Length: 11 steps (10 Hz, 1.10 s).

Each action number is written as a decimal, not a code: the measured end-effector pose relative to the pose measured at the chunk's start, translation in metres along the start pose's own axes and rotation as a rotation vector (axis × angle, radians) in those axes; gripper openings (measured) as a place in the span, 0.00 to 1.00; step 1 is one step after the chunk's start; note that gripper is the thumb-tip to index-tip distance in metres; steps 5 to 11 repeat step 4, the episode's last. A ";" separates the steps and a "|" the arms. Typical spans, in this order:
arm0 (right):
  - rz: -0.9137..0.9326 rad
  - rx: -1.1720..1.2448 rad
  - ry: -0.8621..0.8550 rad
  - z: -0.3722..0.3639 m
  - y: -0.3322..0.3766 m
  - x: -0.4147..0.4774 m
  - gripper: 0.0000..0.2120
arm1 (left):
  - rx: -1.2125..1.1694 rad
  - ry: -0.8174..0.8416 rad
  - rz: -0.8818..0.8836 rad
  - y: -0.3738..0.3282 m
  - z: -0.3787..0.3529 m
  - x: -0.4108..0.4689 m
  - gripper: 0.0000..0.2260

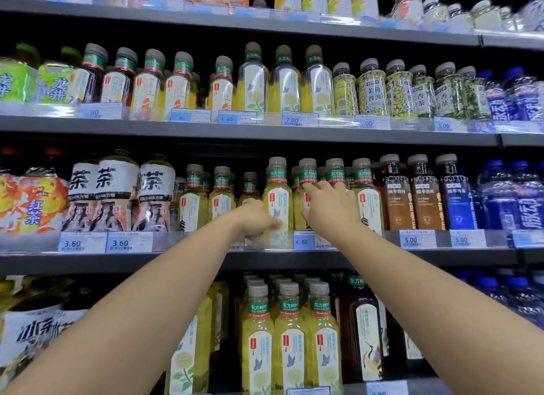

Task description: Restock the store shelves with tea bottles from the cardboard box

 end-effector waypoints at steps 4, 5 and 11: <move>0.031 0.145 -0.045 0.014 0.002 -0.024 0.25 | 0.108 -0.305 -0.161 -0.017 -0.002 -0.030 0.19; 0.031 0.145 -0.045 0.014 0.002 -0.024 0.25 | 0.108 -0.305 -0.161 -0.017 -0.002 -0.030 0.19; 0.031 0.145 -0.045 0.014 0.002 -0.024 0.25 | 0.108 -0.305 -0.161 -0.017 -0.002 -0.030 0.19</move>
Point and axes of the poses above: each hand's wrist, its own x-axis towards the middle knuckle, its own z-axis out of the back of the hand, y = z × x, the point moved 6 cm from there along x, towards the middle knuckle, and after that the axes turned 9 degrees about -x, right-handed, at the moved point
